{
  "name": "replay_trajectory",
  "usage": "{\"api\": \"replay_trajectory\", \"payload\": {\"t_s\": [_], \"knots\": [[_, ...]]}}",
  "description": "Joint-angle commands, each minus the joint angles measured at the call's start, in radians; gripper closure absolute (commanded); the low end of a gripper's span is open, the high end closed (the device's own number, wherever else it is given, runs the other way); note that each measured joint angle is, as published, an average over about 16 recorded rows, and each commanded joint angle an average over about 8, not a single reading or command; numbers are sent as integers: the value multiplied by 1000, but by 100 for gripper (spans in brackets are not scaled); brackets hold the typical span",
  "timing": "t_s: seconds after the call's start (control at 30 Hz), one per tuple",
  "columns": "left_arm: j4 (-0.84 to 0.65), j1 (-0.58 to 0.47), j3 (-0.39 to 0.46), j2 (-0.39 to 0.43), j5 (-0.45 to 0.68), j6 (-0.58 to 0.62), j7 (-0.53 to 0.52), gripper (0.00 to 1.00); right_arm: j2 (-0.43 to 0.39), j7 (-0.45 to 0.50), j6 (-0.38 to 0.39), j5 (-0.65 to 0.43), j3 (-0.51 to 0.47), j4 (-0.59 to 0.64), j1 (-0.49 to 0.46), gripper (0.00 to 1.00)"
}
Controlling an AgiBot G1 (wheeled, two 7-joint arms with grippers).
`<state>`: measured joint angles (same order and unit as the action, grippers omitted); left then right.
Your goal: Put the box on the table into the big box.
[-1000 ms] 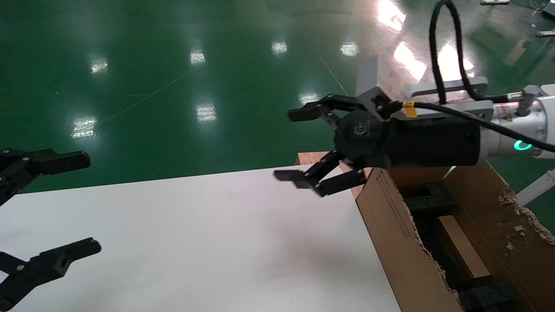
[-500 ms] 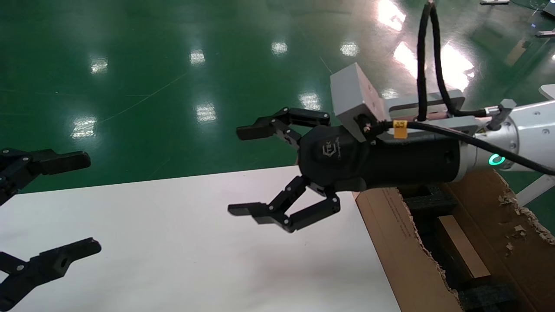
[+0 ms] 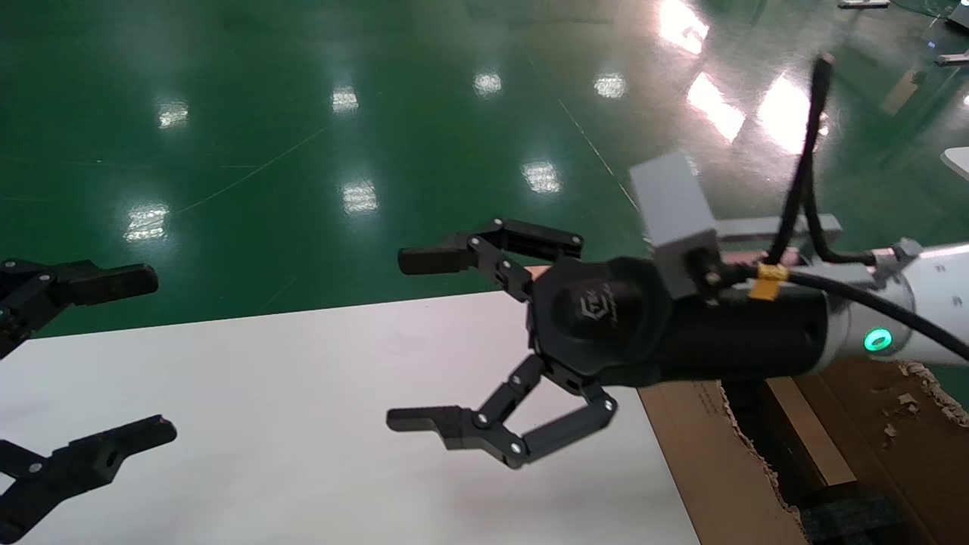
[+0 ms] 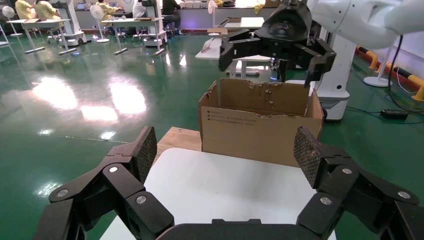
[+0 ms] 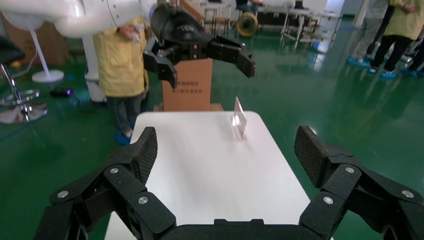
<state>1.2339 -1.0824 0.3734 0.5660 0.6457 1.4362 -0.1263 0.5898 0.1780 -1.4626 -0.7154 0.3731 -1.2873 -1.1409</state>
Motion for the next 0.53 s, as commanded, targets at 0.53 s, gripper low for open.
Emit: {"api": "replay_trajectory", "payload": {"t_s": [0.53], "knots": [[0,0,0,0,0,0,0,0,31,11,-48,-23,-136,5,98,0]]}}
